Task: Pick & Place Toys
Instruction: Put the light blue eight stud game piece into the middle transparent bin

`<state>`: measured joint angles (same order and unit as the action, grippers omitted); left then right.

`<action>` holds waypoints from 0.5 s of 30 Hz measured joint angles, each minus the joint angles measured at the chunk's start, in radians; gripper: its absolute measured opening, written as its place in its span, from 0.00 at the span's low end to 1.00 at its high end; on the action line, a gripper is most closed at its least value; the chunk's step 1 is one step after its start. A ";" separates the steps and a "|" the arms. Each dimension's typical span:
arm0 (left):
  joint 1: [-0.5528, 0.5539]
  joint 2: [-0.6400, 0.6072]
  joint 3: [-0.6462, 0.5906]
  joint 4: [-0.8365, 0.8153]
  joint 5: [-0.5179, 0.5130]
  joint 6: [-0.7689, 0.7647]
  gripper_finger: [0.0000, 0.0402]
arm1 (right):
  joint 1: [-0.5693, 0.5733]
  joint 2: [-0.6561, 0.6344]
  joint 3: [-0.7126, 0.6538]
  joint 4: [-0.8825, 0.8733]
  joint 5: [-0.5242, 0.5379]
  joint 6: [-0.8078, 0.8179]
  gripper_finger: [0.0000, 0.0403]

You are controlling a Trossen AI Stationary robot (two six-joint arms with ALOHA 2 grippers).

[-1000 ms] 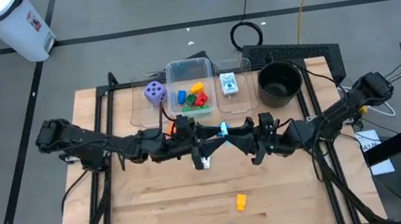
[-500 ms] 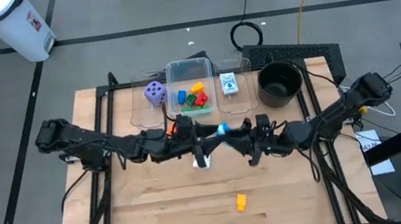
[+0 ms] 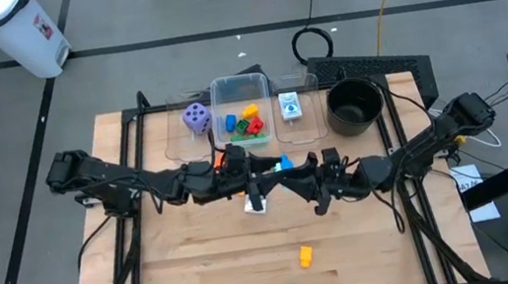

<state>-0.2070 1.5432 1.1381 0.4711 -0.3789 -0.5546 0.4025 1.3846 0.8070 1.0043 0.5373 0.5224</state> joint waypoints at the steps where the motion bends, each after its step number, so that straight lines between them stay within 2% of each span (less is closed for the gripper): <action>1: 0.000 0.000 0.000 0.001 0.008 0.000 0.60 | 0.000 0.000 0.000 0.001 0.000 0.000 0.33; 10: 0.000 0.000 -0.002 -0.001 0.027 -0.003 0.60 | 0.001 -0.002 0.001 0.005 0.005 0.000 0.33; 15: 0.000 0.000 -0.002 -0.001 0.039 0.002 0.48 | 0.001 -0.002 0.002 0.006 0.010 0.000 0.33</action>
<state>-0.2071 1.5429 1.1365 0.4702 -0.3395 -0.5530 0.4032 1.3823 0.8085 1.0103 0.5475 0.5224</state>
